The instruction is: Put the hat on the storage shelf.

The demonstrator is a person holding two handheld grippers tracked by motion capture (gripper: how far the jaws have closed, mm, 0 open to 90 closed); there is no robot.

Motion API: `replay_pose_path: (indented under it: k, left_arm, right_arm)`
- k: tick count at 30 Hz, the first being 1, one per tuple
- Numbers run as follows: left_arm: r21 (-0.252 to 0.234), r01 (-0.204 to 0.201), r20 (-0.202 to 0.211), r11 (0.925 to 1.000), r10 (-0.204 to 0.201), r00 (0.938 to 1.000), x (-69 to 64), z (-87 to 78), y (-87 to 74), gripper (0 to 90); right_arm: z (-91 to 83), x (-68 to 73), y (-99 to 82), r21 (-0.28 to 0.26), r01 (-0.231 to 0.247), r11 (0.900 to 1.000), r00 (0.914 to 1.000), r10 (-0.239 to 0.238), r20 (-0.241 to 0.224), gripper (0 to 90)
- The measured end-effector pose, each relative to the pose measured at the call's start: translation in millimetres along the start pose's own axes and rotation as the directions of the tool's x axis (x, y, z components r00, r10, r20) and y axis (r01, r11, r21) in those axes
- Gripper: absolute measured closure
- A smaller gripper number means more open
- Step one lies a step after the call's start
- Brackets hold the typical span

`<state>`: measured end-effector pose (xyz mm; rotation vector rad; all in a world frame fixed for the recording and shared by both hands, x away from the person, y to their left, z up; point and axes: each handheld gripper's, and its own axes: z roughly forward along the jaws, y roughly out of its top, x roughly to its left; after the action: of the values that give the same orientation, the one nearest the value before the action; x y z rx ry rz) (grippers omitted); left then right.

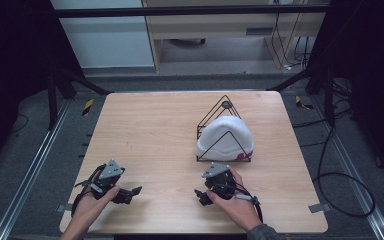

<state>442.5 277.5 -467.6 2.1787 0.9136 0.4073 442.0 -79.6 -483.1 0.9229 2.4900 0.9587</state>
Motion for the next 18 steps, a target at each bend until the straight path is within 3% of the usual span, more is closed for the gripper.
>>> replay_pose_path:
  k: [7,11,18]
  left_arm:
    - [0.003,0.063,-0.025,0.9980,-0.063,0.9977,17.8,8.7,-15.7,4.8]
    - [-0.003,0.114,-0.055,0.9935,-0.114,0.9919,30.7,12.6,-26.1,4.8]
    - [0.010,0.128,-0.076,0.9917,-0.127,0.9890,38.2,16.1,-32.0,4.7]
  right_arm:
    - [20.3,6.0,0.9,-0.007,-0.024,0.9997,0.9997,0.024,0.000,13.2]
    - [29.0,3.9,3.8,-0.017,-0.046,0.9988,0.9989,0.047,0.010,13.1]
    - [39.0,-2.8,5.7,-0.041,-0.108,0.9933,0.9937,0.109,0.026,13.5]
